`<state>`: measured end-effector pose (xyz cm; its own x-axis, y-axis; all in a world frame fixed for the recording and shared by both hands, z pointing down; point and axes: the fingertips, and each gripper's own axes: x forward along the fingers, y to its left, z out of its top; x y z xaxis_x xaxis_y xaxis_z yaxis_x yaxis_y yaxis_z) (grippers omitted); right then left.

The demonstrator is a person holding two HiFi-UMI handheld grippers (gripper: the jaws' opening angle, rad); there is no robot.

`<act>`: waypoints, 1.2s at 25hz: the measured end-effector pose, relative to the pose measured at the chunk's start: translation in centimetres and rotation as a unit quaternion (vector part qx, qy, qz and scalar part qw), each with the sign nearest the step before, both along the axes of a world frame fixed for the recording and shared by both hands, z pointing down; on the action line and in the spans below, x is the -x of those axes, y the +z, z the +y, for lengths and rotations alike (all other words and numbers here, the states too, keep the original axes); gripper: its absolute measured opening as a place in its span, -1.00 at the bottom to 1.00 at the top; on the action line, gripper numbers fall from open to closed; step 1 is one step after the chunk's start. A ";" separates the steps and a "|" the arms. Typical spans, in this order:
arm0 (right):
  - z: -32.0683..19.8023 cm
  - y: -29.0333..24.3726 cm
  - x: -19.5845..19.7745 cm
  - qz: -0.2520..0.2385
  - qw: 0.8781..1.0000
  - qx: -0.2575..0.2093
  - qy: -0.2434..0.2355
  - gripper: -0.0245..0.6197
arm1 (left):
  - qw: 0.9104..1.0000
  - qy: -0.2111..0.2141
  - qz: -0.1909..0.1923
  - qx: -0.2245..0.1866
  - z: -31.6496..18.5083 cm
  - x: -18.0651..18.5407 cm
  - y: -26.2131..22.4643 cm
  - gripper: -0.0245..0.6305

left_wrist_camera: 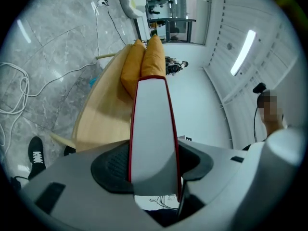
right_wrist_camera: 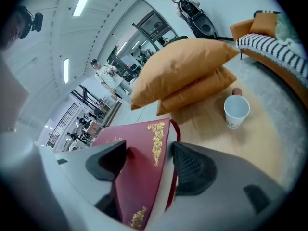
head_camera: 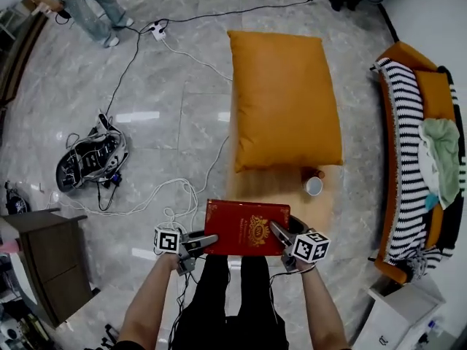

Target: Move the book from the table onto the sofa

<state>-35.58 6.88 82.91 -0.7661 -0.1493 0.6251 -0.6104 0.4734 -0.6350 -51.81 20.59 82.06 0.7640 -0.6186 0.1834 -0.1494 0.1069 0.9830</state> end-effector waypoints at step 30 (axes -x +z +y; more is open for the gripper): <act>-3.2 -25.2 -5.5 -0.098 0.987 -0.128 -0.001 -0.03 | 0.988 -0.121 -0.006 -0.098 0.8 -9.3 -23.0 -0.19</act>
